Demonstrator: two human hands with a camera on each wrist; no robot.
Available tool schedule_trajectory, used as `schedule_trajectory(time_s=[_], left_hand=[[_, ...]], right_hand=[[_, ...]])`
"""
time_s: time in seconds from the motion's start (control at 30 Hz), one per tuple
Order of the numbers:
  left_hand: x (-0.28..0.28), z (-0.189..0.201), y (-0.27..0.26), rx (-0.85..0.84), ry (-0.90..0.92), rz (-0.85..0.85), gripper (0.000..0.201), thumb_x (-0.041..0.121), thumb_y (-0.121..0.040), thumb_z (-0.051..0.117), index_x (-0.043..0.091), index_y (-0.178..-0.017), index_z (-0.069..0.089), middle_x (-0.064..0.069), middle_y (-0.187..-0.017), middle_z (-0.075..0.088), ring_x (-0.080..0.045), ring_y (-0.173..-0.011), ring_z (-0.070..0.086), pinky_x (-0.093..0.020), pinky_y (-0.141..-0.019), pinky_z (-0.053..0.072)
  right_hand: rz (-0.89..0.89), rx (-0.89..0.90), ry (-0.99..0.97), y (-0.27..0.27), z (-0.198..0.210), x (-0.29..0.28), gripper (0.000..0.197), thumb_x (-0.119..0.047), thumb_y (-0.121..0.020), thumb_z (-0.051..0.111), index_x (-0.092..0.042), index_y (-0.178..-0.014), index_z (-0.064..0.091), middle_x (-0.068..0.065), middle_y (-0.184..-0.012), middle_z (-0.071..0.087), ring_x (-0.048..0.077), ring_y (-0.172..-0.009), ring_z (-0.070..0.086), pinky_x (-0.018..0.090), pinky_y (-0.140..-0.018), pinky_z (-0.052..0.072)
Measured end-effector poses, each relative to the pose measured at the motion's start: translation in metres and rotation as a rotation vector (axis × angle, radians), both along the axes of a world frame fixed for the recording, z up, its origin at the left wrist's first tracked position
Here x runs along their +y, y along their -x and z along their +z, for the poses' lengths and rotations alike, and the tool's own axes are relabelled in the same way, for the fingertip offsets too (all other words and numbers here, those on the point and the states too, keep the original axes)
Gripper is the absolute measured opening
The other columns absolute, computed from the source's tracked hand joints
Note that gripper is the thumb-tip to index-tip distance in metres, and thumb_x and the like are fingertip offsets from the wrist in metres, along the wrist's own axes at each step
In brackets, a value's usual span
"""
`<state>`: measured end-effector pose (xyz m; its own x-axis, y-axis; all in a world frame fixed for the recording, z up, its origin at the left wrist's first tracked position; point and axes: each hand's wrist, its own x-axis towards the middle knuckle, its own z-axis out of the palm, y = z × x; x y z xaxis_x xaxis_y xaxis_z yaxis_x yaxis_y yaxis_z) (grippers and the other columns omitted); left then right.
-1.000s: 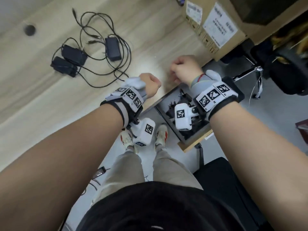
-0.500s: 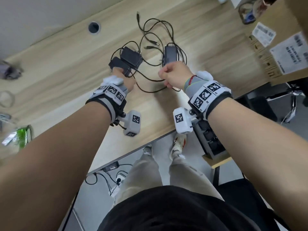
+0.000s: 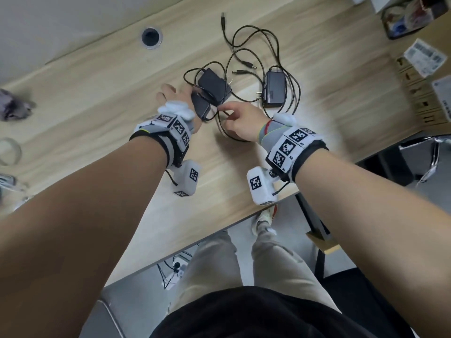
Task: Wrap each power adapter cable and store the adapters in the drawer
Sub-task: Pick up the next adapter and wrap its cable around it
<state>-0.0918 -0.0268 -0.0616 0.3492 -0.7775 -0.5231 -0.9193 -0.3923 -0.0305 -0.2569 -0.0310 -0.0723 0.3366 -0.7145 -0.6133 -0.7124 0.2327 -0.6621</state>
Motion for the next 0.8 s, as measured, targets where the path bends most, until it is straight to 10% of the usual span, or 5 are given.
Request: schedule_trajectory(time_s=[0.2, 0.3, 0.6, 0.8], left_hand=[[0.017, 0.003, -0.010, 0.199, -0.120, -0.061, 0.064, 0.038, -0.070, 0.081, 0.013, -0.122, 0.054, -0.009, -0.106, 0.052, -0.022, -0.088, 0.042, -0.031, -0.074, 0.036], [0.029, 0.026, -0.008, 0.301, -0.175, -0.014, 0.037, 0.033, -0.077, 0.074, 0.010, -0.099, 0.056, 0.002, -0.067, 0.061, -0.012, -0.057, 0.055, -0.025, -0.053, 0.042], [0.038, 0.119, 0.001, 0.698, 0.091, 0.232, 0.040, 0.050, -0.064, 0.062, 0.015, -0.084, 0.065, 0.002, -0.070, 0.062, -0.018, -0.067, 0.057, -0.030, -0.062, 0.042], [0.040, 0.206, 0.017, 0.910, 0.213, 0.251, 0.042, 0.053, -0.049, 0.059, 0.022, -0.077, 0.063, 0.002, -0.070, 0.058, -0.018, -0.072, 0.056, -0.034, -0.072, 0.051]], right_hand=[[-0.006, -0.033, -0.001, -0.001, 0.005, 0.003, 0.046, -0.026, -0.090, 0.063, -0.035, -0.135, 0.054, 0.000, -0.108, 0.068, 0.014, -0.089, 0.057, 0.026, -0.091, 0.046], [0.034, -0.045, 0.032, 0.001, 0.016, 0.007, 0.042, -0.022, -0.091, 0.061, -0.033, -0.132, 0.055, -0.001, -0.109, 0.065, 0.012, -0.082, 0.056, 0.026, -0.089, 0.044], [0.128, -0.111, 0.256, 0.007, 0.084, 0.011, 0.062, 0.004, -0.081, 0.055, -0.017, -0.139, 0.048, 0.003, -0.116, 0.047, 0.020, -0.107, 0.052, 0.036, -0.096, 0.048], [0.017, -0.276, 0.404, 0.018, 0.149, 0.009, 0.068, -0.016, -0.082, 0.068, -0.040, -0.139, 0.041, 0.011, -0.126, 0.042, 0.025, -0.104, 0.057, 0.035, -0.095, 0.051]])
